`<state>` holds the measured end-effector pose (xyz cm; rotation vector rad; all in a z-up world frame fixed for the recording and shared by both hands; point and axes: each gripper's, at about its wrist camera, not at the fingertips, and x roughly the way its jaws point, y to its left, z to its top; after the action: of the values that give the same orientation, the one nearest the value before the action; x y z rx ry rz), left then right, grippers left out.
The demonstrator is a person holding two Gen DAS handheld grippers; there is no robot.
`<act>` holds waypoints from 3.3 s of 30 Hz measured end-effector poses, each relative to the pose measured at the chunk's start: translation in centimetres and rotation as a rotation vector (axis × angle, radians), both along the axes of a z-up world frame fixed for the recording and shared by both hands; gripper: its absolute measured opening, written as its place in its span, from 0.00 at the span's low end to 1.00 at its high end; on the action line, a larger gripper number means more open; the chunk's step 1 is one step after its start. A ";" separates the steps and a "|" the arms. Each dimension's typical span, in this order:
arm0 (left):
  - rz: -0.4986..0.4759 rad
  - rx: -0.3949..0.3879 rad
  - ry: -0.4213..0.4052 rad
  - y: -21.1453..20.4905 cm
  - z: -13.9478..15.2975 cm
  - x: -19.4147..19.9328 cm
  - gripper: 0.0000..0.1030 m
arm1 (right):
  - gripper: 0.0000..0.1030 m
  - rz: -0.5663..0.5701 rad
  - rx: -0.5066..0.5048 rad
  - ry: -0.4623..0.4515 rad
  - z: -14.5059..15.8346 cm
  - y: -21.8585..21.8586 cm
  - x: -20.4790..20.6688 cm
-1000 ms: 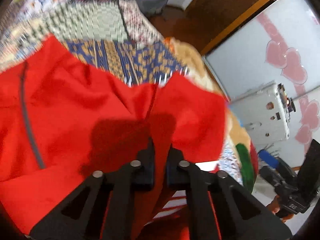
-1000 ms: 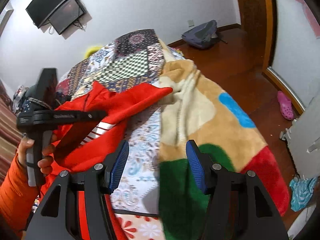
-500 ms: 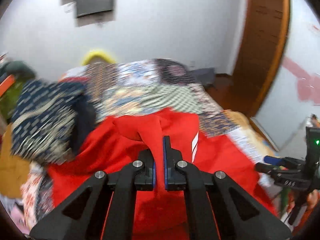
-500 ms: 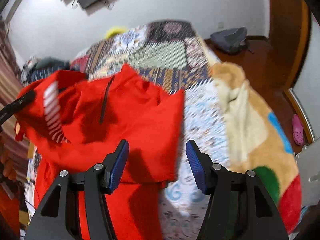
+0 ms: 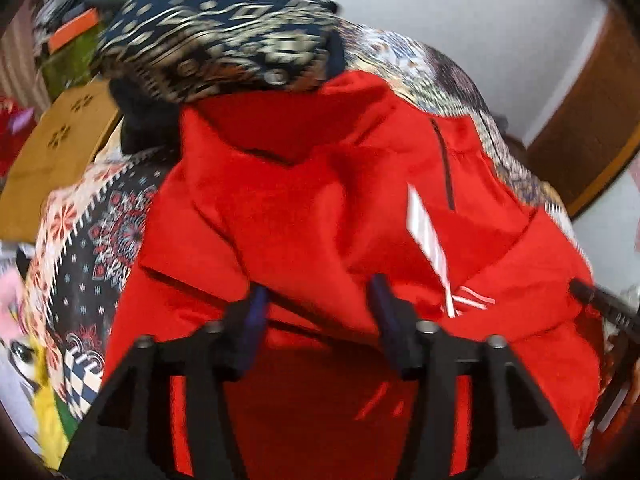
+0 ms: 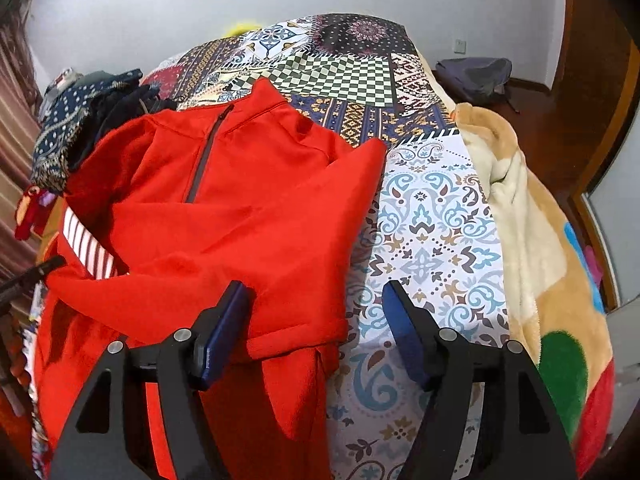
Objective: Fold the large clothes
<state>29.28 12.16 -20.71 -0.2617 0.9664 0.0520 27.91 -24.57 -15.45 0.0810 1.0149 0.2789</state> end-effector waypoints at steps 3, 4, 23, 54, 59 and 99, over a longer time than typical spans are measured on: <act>0.017 -0.140 0.017 2.1 -0.8 0.5 0.58 | 0.64 0.005 -0.012 -0.004 0.1 0.1 0.1; 0.012 -0.182 0.023 2.4 -0.9 0.7 0.58 | 0.64 0.005 -0.011 -0.004 0.0 0.0 0.1; 0.129 -0.196 -0.237 7.2 5.1 1.5 0.02 | 0.65 -0.003 0.005 -0.005 -0.2 -0.1 -0.1; 0.110 -0.266 0.068 7.3 -3.9 6.1 0.12 | 0.65 -0.030 -0.148 0.017 1.7 -1.0 -2.6; 0.084 -0.224 -0.020 6.0 0.4 5.2 0.06 | 0.64 0.002 -0.169 0.011 1.0 0.3 -1.2; 0.018 -0.019 -0.057 5.8 2.8 -0.1 0.04 | 0.65 -0.200 -0.044 -0.014 1.1 -3.8 -1.5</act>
<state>29.18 17.99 -17.96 -0.2877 0.9084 0.0514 26.38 -28.33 -14.38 0.1395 0.9907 0.0747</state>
